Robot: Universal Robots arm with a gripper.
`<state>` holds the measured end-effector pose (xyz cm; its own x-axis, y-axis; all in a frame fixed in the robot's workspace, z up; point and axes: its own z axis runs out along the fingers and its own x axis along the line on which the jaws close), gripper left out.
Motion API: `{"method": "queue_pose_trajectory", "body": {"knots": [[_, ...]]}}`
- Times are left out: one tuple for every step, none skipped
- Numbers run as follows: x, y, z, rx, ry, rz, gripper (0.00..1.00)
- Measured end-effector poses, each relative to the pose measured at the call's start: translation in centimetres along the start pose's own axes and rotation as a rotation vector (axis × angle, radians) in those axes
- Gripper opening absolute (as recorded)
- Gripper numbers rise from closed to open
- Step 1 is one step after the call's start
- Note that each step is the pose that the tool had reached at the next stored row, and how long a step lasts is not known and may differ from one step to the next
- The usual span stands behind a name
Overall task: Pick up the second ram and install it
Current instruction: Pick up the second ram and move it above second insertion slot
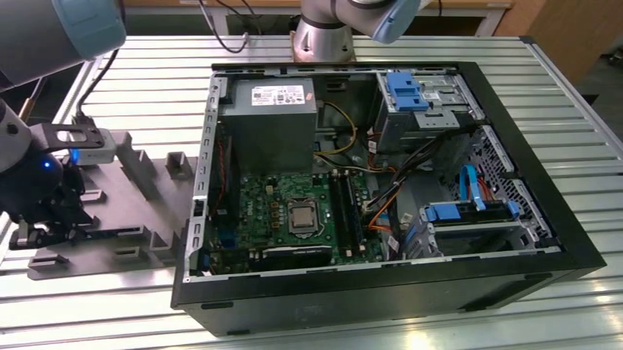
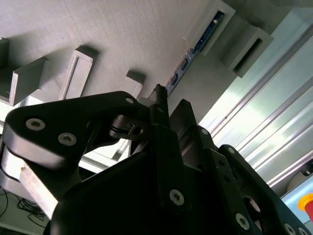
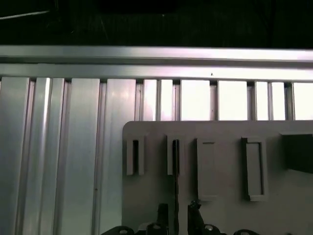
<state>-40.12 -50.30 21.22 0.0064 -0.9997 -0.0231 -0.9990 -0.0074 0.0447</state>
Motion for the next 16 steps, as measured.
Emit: {"method": "queue_pose_trajectory", "body": {"knots": [[0.0,0.0,0.12,0.0,0.0001,-0.003,0.3],[0.01,0.0,0.24,-0.0001,0.0002,-0.006,0.3],[0.01,0.0,0.37,-0.0002,0.0003,-0.008,0.3],[0.01,0.0,0.5,-0.0003,0.0005,-0.011,0.3],[0.01,0.01,0.64,-0.0003,0.0006,-0.014,0.3],[0.02,0.01,0.77,-0.0003,0.0007,-0.016,0.3],[0.02,0.02,0.89,-0.0004,0.0008,-0.019,0.3],[0.02,0.03,0.99,-0.0005,0.0009,-0.021,0.3],[0.03,0.04,1.08,-0.0006,0.0011,-0.023,0.3],[0.03,0.04,1.17,-0.0005,0.0011,-0.025,0.3],[0.03,0.04,1.27,-0.0005,0.0011,-0.028,0.3],[0.03,0.04,1.34,-0.0007,0.0013,-0.03,0.3],[0.03,0.04,1.38,-0.0007,0.0013,-0.03,0.3],[0.01,0.04,1.41,-0.0007,0.0014,-0.031,0.3],[-0.02,0.04,1.43,-0.0007,0.0013,-0.031,0.3],[-0.06,0.04,1.45,-0.0007,0.0014,-0.031,0.3]]}}
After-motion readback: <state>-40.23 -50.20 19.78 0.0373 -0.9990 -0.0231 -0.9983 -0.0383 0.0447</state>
